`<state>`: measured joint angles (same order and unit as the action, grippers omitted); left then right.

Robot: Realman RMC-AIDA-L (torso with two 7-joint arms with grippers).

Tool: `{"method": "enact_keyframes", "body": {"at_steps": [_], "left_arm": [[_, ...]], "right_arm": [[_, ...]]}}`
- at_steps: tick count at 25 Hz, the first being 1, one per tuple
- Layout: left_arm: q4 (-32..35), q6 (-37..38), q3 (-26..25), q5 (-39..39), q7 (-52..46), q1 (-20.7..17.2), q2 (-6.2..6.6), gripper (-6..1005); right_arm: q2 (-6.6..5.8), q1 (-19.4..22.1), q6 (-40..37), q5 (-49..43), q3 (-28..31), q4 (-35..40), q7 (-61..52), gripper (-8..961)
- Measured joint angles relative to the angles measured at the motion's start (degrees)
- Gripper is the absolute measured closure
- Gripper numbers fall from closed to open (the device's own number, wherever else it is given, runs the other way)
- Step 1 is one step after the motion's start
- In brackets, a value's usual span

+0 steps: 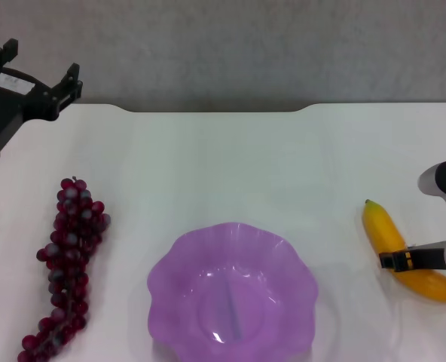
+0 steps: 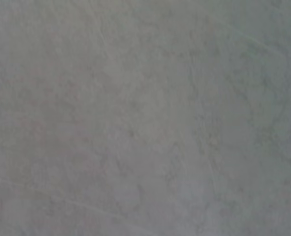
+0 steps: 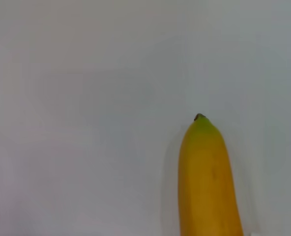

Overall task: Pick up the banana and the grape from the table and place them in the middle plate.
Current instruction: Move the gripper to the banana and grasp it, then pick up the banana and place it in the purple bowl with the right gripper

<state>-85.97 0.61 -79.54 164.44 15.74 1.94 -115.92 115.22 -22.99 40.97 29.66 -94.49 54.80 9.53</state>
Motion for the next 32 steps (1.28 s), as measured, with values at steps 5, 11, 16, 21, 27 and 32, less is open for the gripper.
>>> {"method": "enact_keyframes", "body": {"at_steps": [5,11,16,21,27,32], "left_arm": [[0.02,0.0,0.0,0.0,0.0,0.0,0.0,108],[0.02,0.01,0.0,0.0,0.0,-0.09,0.0,108],[0.02,0.01,0.0,0.0,0.0,-0.27,0.0,109],[0.02,0.01,0.0,0.0,0.0,-0.35,0.0,108],[0.02,0.01,0.0,0.0,0.0,-0.42,0.0,108],[-0.05,0.01,0.0,0.0,0.0,-0.45,0.0,109]], "right_arm": [[0.0,-0.58,-0.21,0.04,0.0,-0.97,-0.01,431],[0.01,-0.36,-0.19,-0.05,-0.17,-0.47,-0.03,435],[0.02,0.1,-0.33,-0.03,-0.45,0.57,0.12,440],[0.0,0.33,-0.22,0.0,-0.23,1.81,0.37,447],[0.0,1.13,0.31,0.04,-0.11,4.17,0.41,452],[-0.18,5.02,2.36,0.05,0.05,13.91,0.78,453]]}}
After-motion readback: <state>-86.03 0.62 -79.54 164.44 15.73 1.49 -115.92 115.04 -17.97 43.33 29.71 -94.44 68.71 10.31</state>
